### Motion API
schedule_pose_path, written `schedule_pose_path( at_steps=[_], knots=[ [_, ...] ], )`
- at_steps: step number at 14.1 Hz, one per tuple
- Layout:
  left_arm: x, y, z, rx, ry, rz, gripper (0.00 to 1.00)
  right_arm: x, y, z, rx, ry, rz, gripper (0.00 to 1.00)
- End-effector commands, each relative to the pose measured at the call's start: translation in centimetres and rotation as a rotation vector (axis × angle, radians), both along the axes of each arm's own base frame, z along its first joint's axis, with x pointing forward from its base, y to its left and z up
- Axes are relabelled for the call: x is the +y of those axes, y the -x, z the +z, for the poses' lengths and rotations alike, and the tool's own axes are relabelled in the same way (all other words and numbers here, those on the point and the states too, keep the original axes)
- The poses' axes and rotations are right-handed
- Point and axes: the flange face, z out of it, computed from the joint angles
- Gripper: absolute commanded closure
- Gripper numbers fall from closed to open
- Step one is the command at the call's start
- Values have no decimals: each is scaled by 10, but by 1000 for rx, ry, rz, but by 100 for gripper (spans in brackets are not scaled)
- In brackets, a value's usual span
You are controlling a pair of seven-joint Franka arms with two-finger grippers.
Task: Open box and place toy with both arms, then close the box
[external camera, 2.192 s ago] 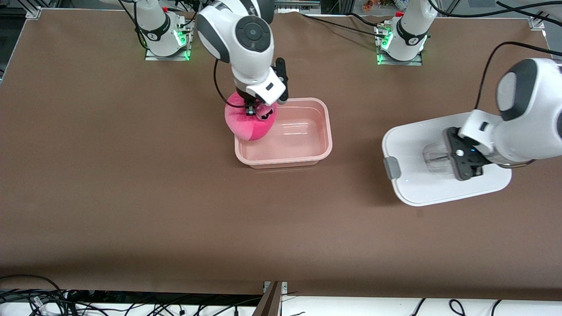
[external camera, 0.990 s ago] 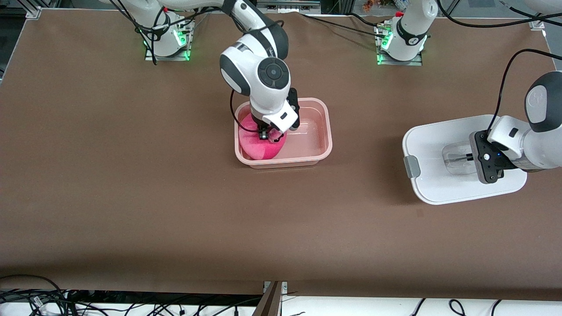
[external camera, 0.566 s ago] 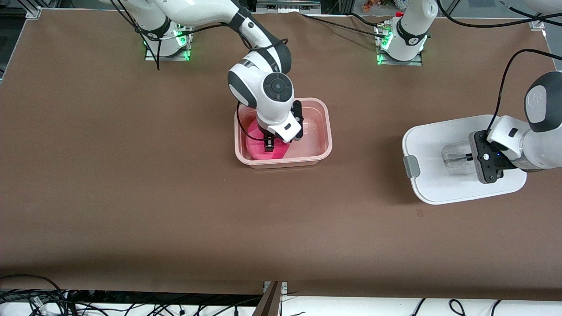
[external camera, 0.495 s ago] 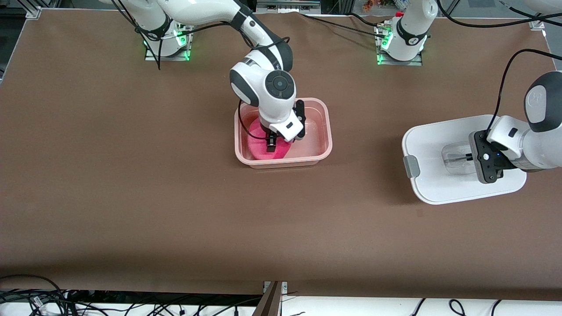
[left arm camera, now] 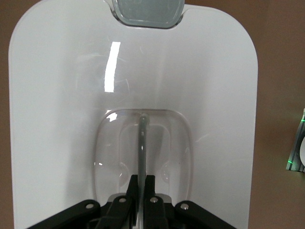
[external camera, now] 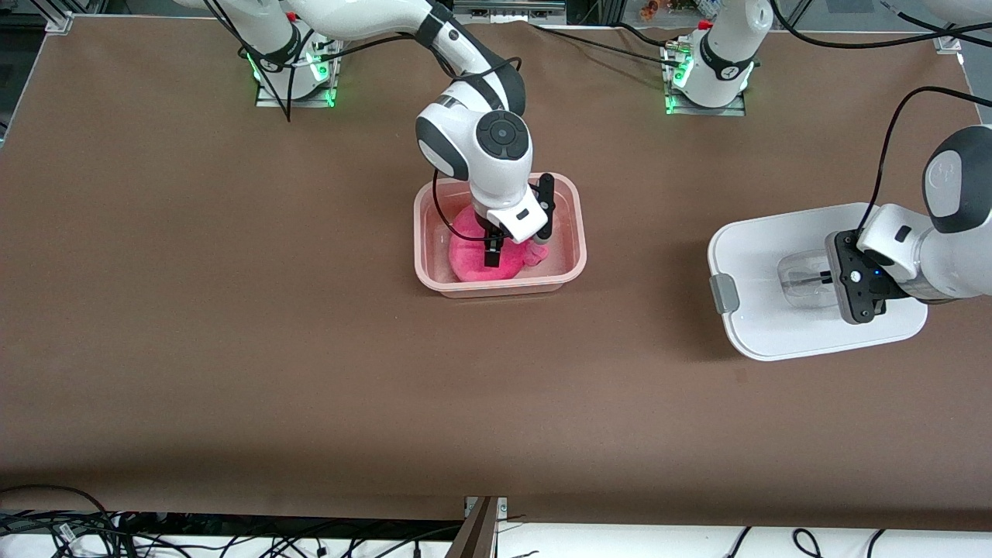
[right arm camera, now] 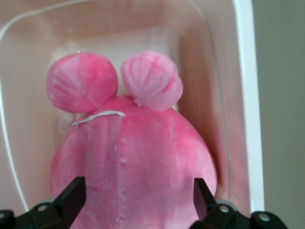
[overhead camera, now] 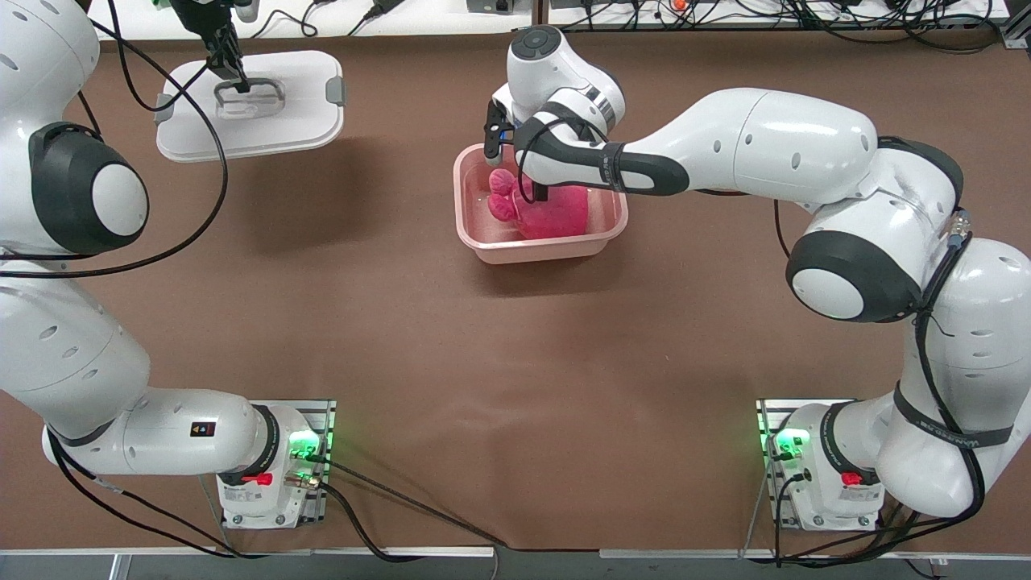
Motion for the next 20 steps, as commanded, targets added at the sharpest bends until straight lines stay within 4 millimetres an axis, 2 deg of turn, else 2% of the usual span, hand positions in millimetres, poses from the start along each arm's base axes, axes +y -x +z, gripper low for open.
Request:
schedule_pose_path(
  at_steps=[1, 4, 6, 8, 9, 10, 12, 13, 14, 16, 17, 18, 20],
  knots=[
    [-11, 0, 6, -3, 15, -33, 100, -11, -11, 42, 28, -79, -74, 0],
    [-45, -1, -2, 4, 20, -75, 100, -79, -47, 102, 84, -95, -186, 0],
    [-74, 0, -2, 1, 69, -96, 100, -112, -45, 161, 117, -118, -241, 0],
    [-121, 2, 0, -7, 105, -114, 100, -162, -57, 202, 109, -113, -307, 0],
    [-146, 6, 2, -12, 98, -119, 100, -191, -56, 232, 100, -104, -350, 0],
    [-174, 11, 1, -18, 94, -134, 100, -215, -57, 252, 90, -94, -382, 0],
    [-240, 26, 5, -47, 91, -157, 100, -281, -76, 277, 50, -100, -457, 0],
    [-272, 36, 4, -52, 80, -144, 100, -301, -82, 286, 23, -114, -456, 0],
    [-302, 47, 6, -65, 73, -124, 100, -328, -92, 289, 11, -147, -504, 0],
    [-352, 65, -3, -80, 60, -94, 100, -401, -110, 294, 61, -288, -640, 0],
    [-379, 76, -6, -95, 63, -85, 100, -432, -106, 299, 90, -301, -679, 0],
    [-406, 88, -14, -108, 63, -75, 100, -451, -94, 302, 112, -299, -714, 0],
    [-456, 108, -37, -139, 65, -72, 100, -477, -65, 316, 84, -250, -845, 0]
  ],
)
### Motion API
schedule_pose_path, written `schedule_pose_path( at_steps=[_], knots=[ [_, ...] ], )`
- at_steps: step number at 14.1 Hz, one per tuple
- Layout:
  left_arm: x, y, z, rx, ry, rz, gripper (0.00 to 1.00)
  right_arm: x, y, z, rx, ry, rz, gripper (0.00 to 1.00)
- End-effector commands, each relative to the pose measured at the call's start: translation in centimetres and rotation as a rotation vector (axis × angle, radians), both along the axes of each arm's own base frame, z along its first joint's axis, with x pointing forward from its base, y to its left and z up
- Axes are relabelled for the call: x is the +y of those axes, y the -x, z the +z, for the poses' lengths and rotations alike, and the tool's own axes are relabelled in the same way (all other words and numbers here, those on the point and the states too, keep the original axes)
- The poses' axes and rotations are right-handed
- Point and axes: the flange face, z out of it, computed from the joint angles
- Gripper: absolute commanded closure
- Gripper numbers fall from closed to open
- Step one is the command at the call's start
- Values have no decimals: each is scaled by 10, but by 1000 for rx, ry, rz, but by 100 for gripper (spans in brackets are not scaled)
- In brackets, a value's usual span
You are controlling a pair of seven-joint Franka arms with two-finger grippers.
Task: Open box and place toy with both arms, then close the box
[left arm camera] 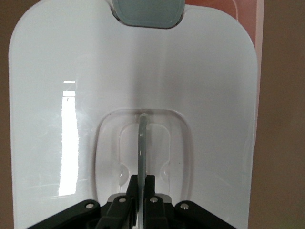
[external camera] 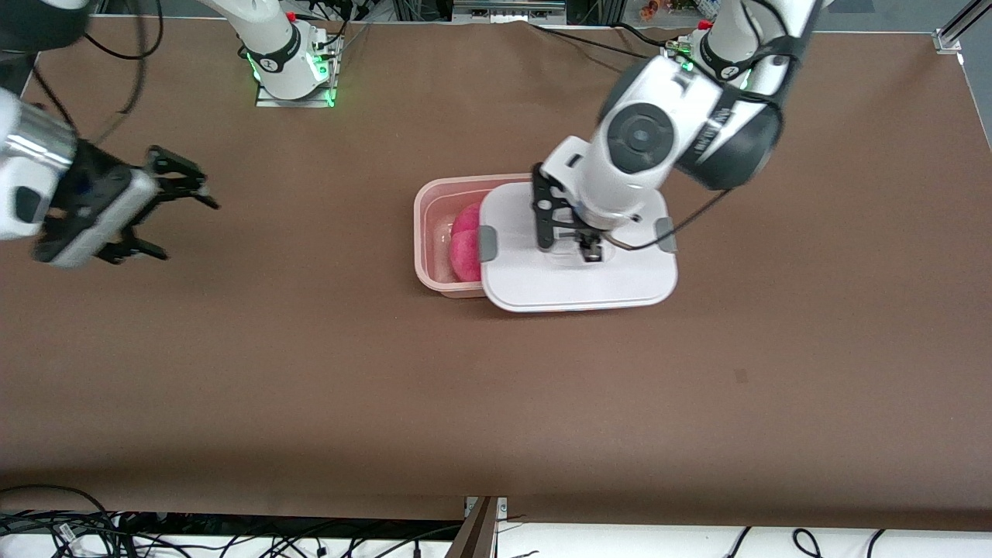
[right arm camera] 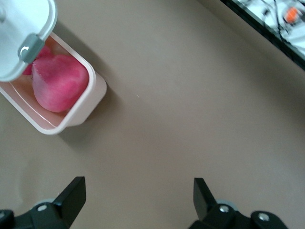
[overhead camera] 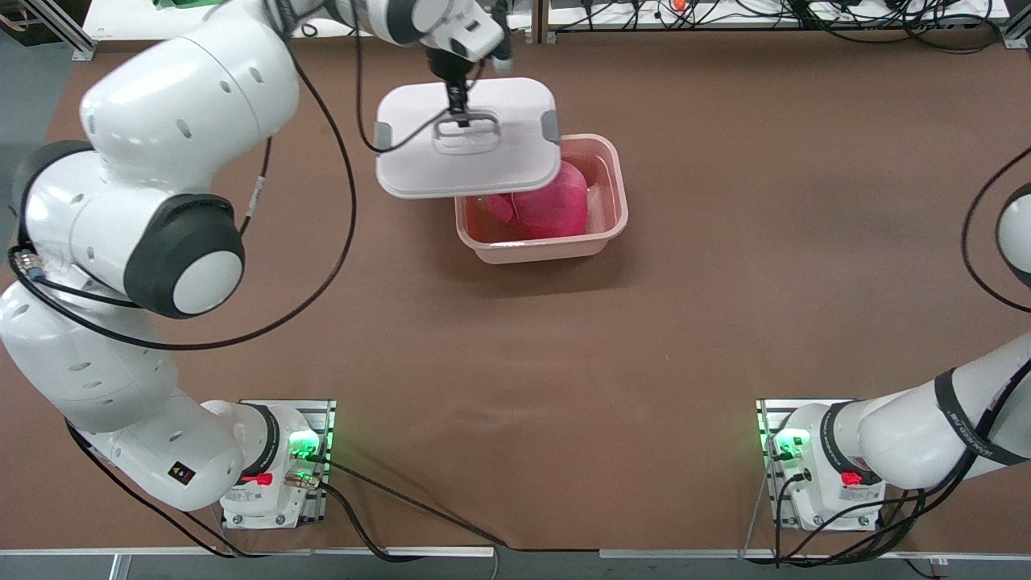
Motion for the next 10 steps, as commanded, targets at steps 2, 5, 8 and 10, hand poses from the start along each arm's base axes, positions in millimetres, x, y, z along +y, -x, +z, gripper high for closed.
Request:
schedule_pose_path(
  at_steps=[2, 5, 8, 10],
  knots=[
    [-61, 22, -36, -33, 20, -16, 100, 10, 70, 37, 9, 117, -231, 0],
    [-90, 46, -45, -29, 13, -31, 100, 49, 90, 41, 50, 243, -476, 0],
    [-101, 57, -55, -21, -3, -5, 100, 47, 85, 33, 87, 248, -617, 0],
    [-106, 56, -66, -22, -4, 7, 100, 27, 68, 16, 103, 252, -651, 0]
  ],
)
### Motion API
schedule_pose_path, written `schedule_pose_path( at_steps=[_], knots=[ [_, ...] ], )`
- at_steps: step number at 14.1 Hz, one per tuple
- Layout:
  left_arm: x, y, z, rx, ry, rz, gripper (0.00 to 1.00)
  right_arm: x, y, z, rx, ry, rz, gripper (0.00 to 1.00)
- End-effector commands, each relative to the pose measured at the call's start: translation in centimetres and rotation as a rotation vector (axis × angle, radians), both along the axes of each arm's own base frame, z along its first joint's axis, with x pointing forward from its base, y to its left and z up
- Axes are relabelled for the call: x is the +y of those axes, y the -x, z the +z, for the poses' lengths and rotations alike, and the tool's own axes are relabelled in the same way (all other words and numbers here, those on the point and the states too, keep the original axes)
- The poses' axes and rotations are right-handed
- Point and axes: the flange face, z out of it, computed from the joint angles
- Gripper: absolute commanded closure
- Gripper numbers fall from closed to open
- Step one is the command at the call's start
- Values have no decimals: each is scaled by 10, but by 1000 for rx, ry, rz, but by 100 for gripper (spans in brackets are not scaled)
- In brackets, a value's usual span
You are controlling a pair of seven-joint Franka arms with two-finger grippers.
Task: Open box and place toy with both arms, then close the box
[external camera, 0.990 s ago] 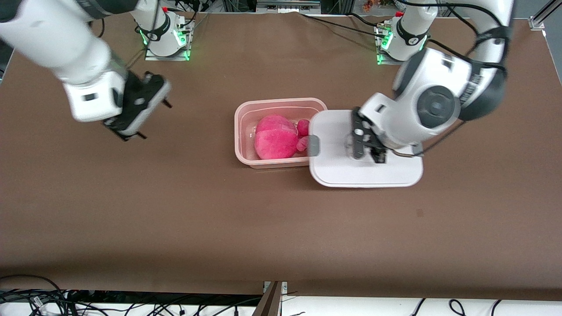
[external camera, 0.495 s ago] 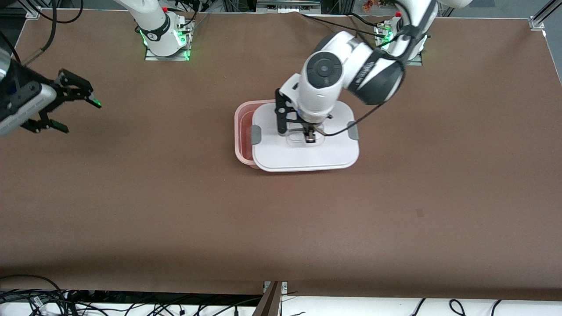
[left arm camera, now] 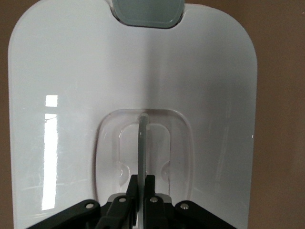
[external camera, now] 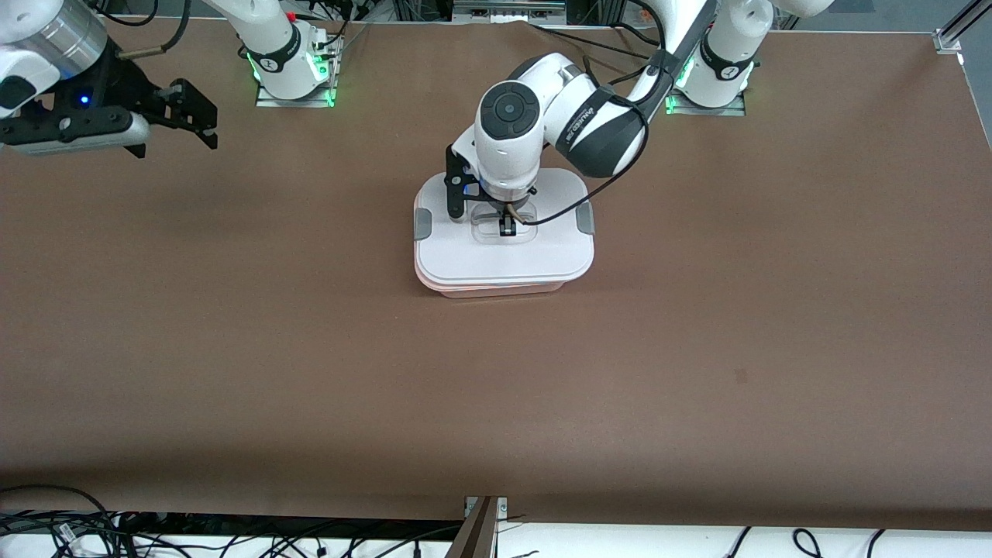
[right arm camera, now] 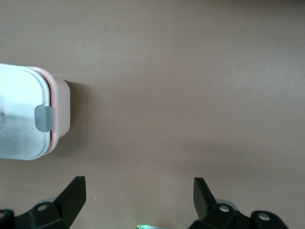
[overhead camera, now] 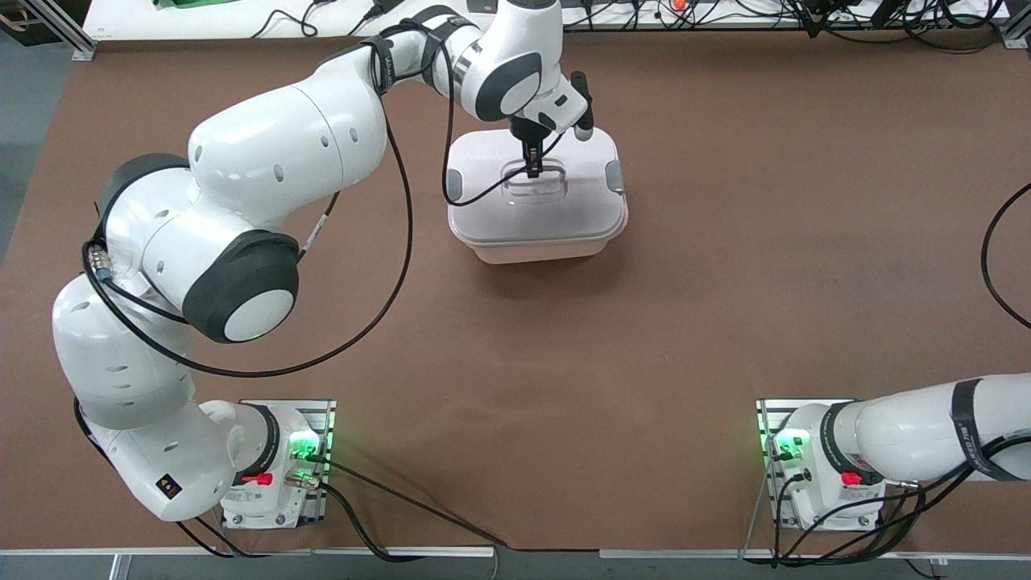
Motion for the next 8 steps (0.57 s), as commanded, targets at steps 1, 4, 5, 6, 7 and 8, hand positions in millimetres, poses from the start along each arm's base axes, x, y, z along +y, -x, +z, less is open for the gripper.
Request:
schedule_pose_path(
  at_steps=[1, 4, 5, 6, 7, 8],
  knots=[
    [-12, 0, -9, -18, 13, 15, 100, -29, -22, -23, 13, 10, -65, 0],
    [-14, -3, -16, -16, 10, 39, 100, -50, -32, -33, 22, 4, -50, 0],
    [-15, -4, -16, -17, 11, 40, 100, -55, -31, -34, 28, 5, -49, 0],
    [-15, -4, -16, -18, 10, 39, 100, -60, -30, -31, 28, 5, -56, 0],
    [-15, -4, -18, -16, 8, 41, 100, -66, -30, -32, 31, 5, -68, 0],
    [-15, -4, -21, -13, 4, 41, 100, -67, -30, -30, 30, 5, -69, 0]
  ],
)
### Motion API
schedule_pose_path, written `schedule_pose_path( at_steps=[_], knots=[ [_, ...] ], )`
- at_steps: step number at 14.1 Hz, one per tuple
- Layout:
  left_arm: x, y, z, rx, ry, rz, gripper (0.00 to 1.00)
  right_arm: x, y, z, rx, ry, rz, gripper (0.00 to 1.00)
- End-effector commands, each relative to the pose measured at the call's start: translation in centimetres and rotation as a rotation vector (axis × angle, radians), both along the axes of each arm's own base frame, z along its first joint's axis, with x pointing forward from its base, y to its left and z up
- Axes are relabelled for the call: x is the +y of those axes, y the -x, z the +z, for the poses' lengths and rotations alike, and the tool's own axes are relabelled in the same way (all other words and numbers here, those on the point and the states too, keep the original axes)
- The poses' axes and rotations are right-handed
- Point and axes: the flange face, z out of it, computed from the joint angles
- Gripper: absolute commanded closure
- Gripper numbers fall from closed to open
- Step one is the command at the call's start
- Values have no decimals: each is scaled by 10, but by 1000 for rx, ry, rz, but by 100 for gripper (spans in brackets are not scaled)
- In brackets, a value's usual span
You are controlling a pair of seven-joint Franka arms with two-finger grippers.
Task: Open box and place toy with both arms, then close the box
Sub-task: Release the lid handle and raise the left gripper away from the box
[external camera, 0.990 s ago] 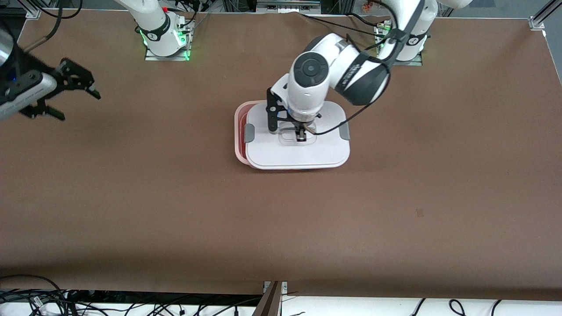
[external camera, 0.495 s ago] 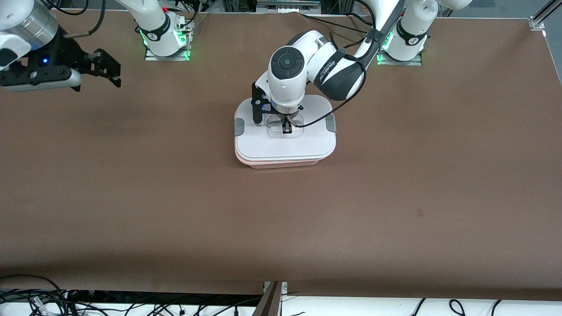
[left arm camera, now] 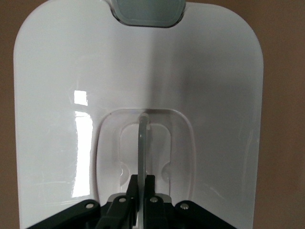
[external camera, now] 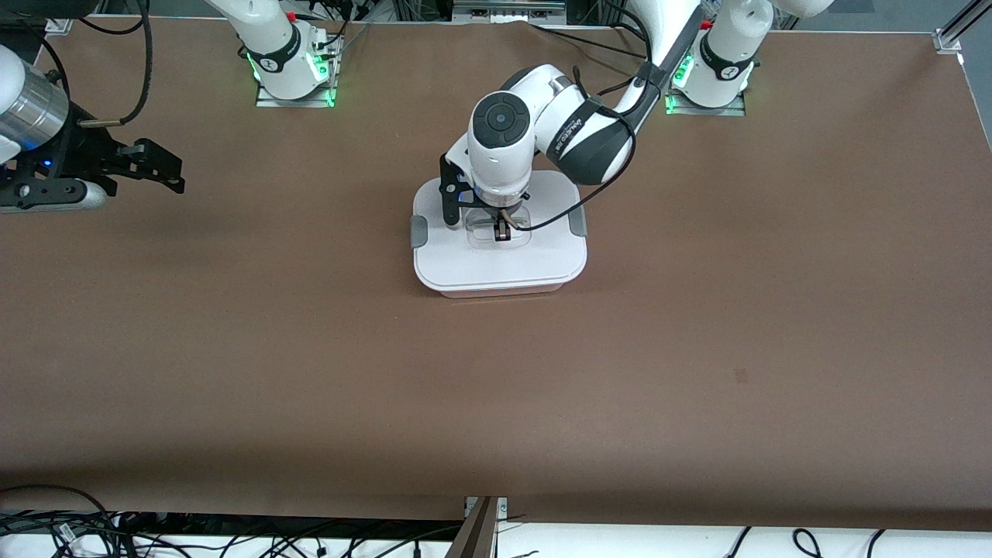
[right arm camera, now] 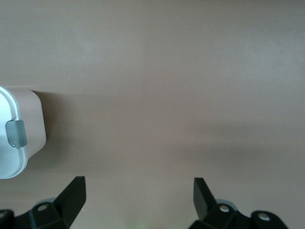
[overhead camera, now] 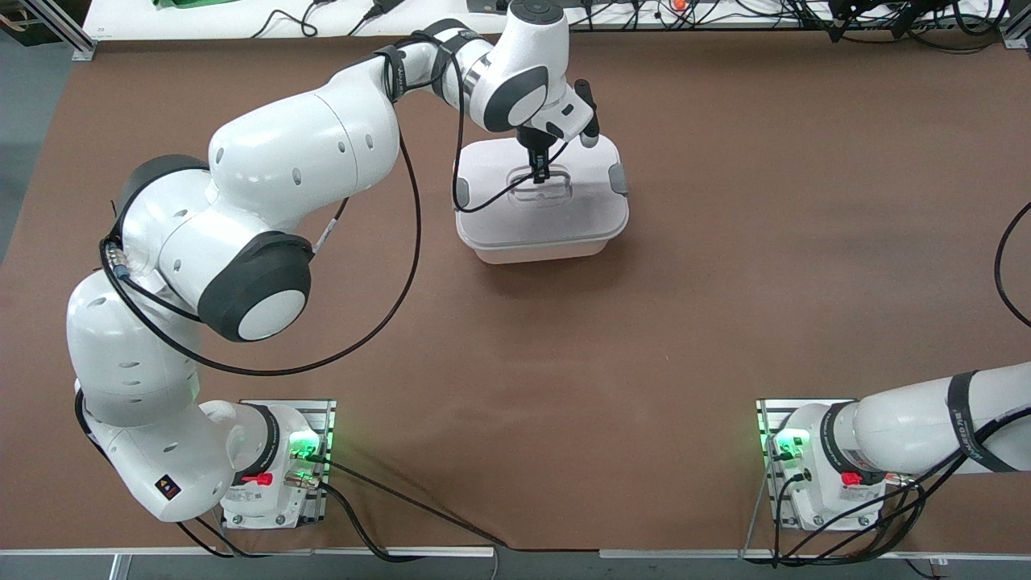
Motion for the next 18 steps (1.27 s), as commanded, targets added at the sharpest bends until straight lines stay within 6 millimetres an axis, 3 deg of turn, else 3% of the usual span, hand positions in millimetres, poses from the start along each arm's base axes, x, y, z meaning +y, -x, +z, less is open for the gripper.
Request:
schedule_pose_path(
  at_steps=[1, 4, 5, 6, 9, 12, 15, 18],
  knots=[
    [-8, -2, -3, -5, 2, 9, 100, -8, 7, 10, 1, 3, 4, 0],
    [-10, 0, -10, -1, -8, 3, 100, -10, 6, 9, 1, 16, 4, 0],
    [-10, 0, -10, 1, -9, 6, 87, -10, 6, 10, -5, 21, 6, 0],
    [-9, -3, -4, -6, 1, 16, 1, -10, 6, 12, -11, 22, 6, 0],
    [-8, -18, 40, -31, 35, 34, 0, -6, 5, 24, -34, 22, 16, 0],
    [28, -51, 58, -15, 21, 97, 0, -9, 4, 33, -48, 22, 11, 0],
    [116, -114, 56, 7, 3, 242, 0, -11, 1, 35, -63, 17, -8, 0],
    [198, -160, 65, -9, 7, 368, 0, -6, 3, 33, -50, 21, 14, 0]
  ],
)
